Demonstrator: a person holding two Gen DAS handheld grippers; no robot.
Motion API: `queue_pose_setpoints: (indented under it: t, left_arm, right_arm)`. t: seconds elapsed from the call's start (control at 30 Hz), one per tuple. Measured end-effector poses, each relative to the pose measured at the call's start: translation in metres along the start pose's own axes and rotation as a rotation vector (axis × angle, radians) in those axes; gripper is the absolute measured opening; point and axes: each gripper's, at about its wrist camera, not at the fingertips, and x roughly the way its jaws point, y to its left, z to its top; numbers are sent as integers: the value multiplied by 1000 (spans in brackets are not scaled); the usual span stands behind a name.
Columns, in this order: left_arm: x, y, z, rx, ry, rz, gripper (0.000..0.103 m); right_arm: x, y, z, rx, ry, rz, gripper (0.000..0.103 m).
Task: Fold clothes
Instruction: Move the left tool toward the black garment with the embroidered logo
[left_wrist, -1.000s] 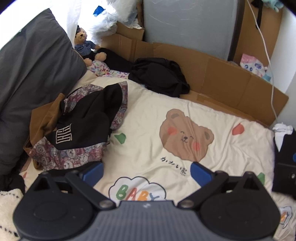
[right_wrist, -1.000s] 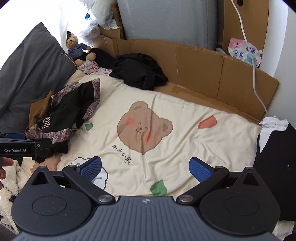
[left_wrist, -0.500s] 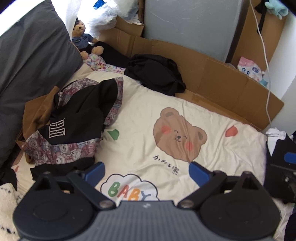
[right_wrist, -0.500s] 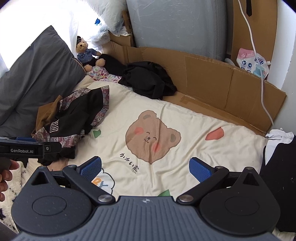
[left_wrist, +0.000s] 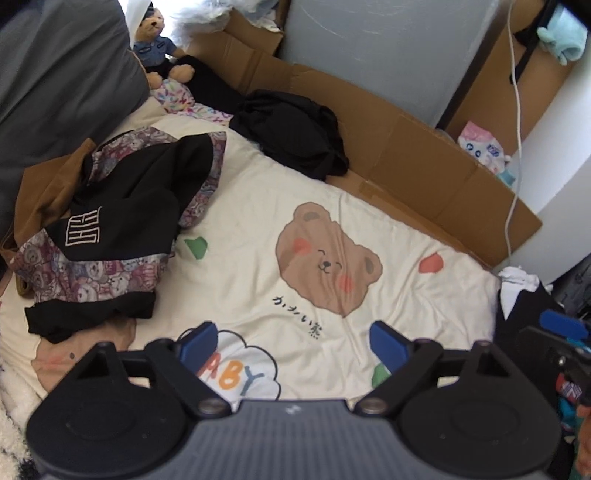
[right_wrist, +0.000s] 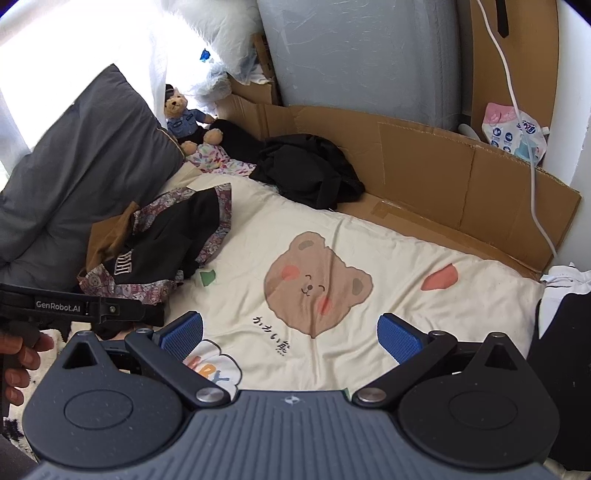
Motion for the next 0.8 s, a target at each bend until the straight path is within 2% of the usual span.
queue_pose_setpoints:
  t: [0.07,0.2,0.37,0.6,0.8]
  left_arm:
    - [0,1,2,2,-3,2,90]
    - [6,8,5,16,-4,54,86]
    - [11,14,11,44,-22,46,86]
    - [23,23,9,90,-19,100,86]
    - [32,40,10,73,-8,115,86]
  right_arm:
    - [1,1,-1,-2,-4,-2,103]
    - [10,3,-7,-2,14,-53,103]
    - [20,17,1,-61,-21,-169,103]
    - [57,37,12,-77,90,-107,103]
    - [82,55,19,-138,100,-85,103]
